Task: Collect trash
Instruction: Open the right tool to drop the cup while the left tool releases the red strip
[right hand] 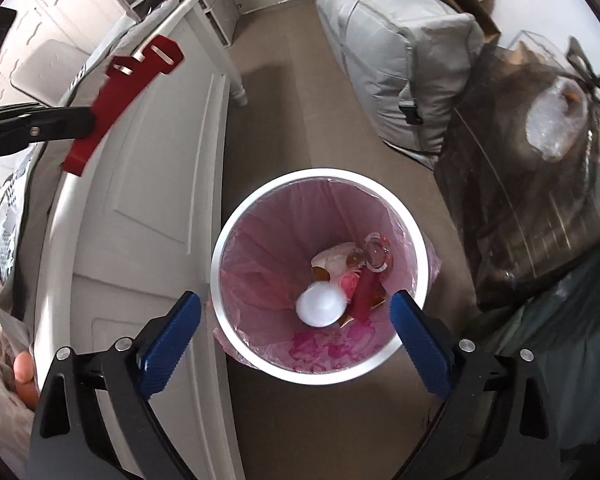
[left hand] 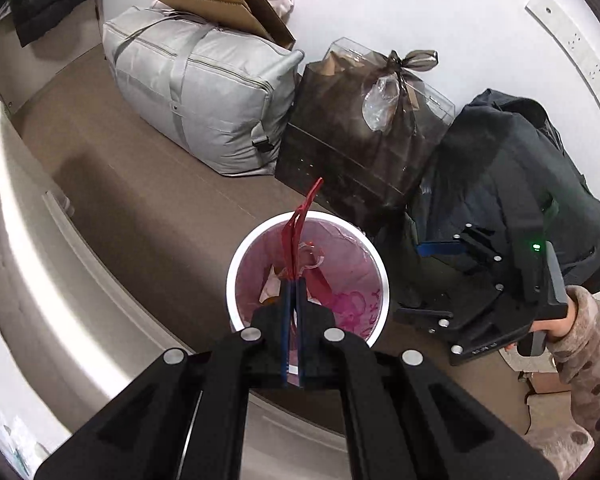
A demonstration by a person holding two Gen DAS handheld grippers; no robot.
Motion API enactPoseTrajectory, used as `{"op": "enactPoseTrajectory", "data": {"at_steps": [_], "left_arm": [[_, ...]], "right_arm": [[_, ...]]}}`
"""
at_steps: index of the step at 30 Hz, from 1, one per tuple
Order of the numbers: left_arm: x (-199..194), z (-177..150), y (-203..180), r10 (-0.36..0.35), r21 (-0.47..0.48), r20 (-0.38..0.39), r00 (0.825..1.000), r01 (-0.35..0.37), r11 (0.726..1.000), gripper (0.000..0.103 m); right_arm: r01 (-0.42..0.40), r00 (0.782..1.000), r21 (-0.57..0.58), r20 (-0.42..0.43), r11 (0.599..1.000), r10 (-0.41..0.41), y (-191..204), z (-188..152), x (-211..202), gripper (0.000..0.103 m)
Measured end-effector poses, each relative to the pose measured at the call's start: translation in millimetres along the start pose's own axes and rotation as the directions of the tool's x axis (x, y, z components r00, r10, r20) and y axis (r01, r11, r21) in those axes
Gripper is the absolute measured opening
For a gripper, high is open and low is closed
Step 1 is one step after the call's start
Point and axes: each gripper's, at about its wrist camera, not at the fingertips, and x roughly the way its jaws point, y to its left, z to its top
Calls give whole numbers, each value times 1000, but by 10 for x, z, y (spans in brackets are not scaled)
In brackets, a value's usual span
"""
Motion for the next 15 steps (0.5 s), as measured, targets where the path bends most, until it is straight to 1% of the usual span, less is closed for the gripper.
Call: {"op": "enactPoseTrajectory", "data": {"at_steps": [8,11,15], "left_arm": [[264,71,-275,-19,52,-45,999,21,998,2],[432,93,-416,-32,81,-78,996,39,996,2],[652,91,-551,-14,114,-109,994,27,993,2]], "right_arm": [[-29,996,88,86,996,21,-232,-347,-395,96],[-35,995,109,101,993,24,-288,-446,-477,96],[-38,993,128,114,991,24,-317,-565,-565,96]]}}
